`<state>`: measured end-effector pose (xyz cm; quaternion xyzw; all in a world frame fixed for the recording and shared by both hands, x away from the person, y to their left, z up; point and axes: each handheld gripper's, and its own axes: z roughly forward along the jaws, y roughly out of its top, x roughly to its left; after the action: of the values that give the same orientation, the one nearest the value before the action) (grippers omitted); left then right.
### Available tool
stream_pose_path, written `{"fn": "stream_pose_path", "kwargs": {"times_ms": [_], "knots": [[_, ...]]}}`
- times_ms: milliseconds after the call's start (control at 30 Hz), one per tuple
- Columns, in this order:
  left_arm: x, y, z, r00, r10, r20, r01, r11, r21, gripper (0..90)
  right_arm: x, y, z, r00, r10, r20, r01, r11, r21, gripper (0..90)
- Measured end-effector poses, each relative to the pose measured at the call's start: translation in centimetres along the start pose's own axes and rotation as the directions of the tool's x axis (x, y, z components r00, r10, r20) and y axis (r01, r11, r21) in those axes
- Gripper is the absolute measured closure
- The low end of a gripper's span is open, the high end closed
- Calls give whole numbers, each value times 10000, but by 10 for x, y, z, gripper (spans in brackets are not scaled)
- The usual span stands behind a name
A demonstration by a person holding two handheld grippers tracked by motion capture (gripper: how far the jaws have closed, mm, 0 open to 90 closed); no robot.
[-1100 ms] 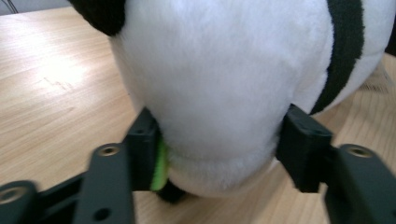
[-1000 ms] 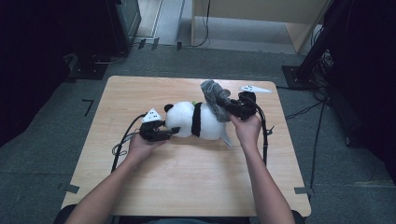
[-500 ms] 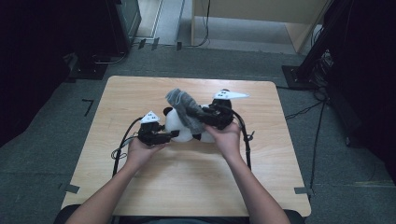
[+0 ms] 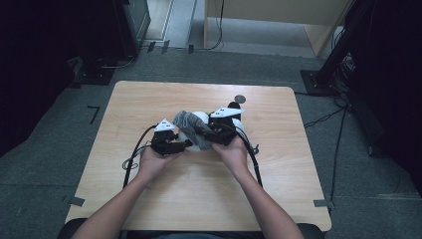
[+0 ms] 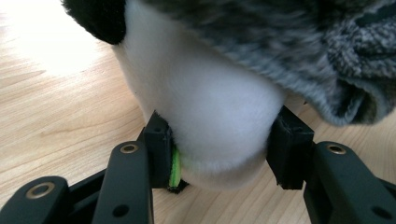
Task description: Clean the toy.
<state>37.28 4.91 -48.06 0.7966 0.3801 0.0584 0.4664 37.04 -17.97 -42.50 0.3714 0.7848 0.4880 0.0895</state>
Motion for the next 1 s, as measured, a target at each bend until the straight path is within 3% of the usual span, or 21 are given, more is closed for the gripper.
{"fn": "stream_pose_path", "kwargs": {"times_ms": [133,267,667,1000], "knots": [[4,0,0,9998,-175,62,175,9998,-19,515,-11,0,-9,9985,10,545,-16,9999,102,743],[4,1,0,10000,-38,68,38,10000,-30,515,-26,-1,-23,9963,633,575,-634,9980,-3,782],[8,1,-1,9996,-146,238,145,9999,60,514,-44,2,-48,9899,1022,984,-984,9943,-420,783],[11,1,-1,9994,-187,289,185,9998,55,515,-73,-3,-76,9712,1854,1494,-1711,9798,-1032,782]]}}
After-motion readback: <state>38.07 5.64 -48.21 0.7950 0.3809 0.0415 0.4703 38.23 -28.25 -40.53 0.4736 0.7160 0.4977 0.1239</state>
